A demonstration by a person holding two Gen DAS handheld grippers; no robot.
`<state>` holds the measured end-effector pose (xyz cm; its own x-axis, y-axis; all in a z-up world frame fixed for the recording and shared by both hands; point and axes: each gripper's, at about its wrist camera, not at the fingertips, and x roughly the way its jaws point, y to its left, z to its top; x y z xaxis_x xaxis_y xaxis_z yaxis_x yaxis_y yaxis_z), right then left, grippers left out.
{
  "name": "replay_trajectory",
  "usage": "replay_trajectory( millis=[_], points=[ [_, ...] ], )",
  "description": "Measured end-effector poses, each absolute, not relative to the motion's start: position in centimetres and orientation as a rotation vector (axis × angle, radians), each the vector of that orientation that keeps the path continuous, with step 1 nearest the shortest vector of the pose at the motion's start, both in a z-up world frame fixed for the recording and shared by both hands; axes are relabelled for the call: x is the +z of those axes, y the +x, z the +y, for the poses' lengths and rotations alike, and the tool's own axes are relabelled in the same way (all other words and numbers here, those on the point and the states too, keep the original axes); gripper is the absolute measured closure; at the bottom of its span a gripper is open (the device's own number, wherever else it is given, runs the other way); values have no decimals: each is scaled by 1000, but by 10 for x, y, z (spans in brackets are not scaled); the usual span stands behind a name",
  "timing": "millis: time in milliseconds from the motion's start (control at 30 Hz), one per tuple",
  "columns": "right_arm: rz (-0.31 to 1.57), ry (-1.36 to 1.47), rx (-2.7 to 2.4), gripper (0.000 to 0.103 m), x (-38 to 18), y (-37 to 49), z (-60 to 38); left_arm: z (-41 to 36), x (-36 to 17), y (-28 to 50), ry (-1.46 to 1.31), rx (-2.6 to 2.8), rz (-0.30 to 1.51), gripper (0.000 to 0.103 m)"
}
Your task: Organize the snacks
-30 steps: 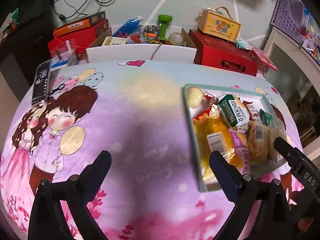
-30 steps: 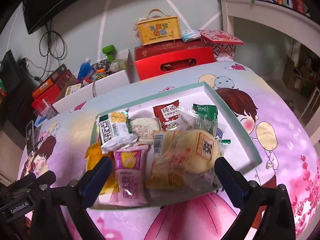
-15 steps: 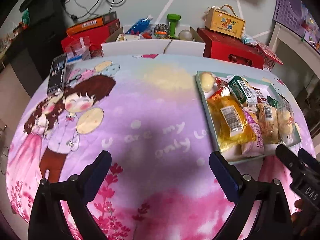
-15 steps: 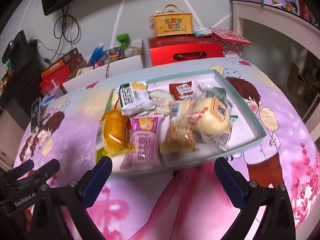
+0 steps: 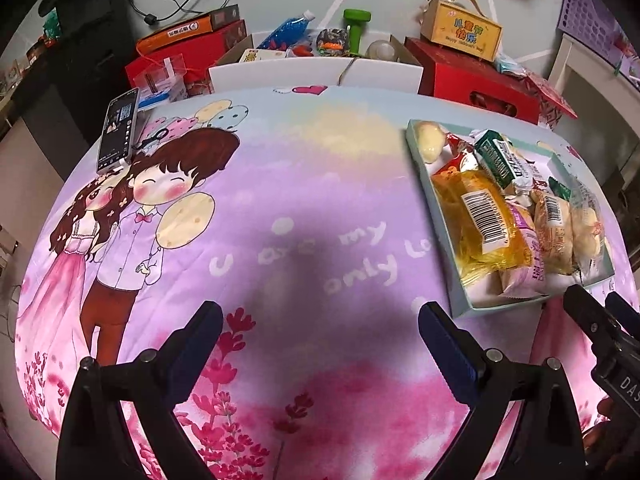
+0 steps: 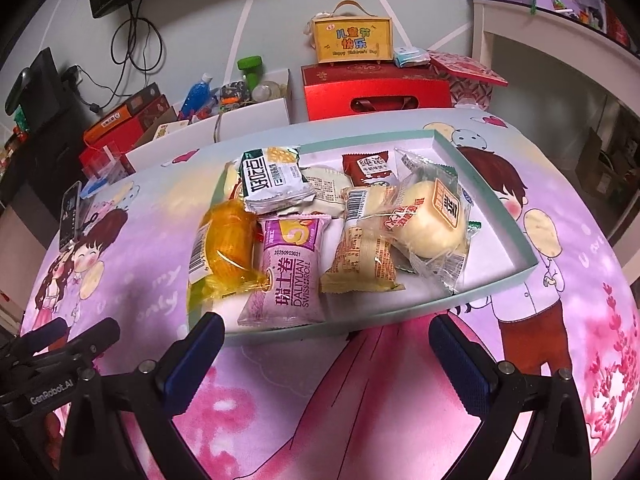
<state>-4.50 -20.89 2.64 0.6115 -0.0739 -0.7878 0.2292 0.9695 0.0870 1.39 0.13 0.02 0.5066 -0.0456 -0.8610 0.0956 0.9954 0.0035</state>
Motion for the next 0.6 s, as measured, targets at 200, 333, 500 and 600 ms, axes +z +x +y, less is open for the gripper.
replay_trajectory(
  millis=[200,333,500,600],
  points=[
    [906,172,-165,0,25,-43,-206,0,-4,18,76,-75,1049,5],
    [912,164,-158,0,23,-42,-203,-2,-4,18,93,-75,1047,5],
    [927,158,-156,0,19,-40,-202,-5,1,17,115,-73,1024,5],
    [927,156,-157,0,19,-40,-202,-5,3,17,112,-79,1021,5]
  ],
)
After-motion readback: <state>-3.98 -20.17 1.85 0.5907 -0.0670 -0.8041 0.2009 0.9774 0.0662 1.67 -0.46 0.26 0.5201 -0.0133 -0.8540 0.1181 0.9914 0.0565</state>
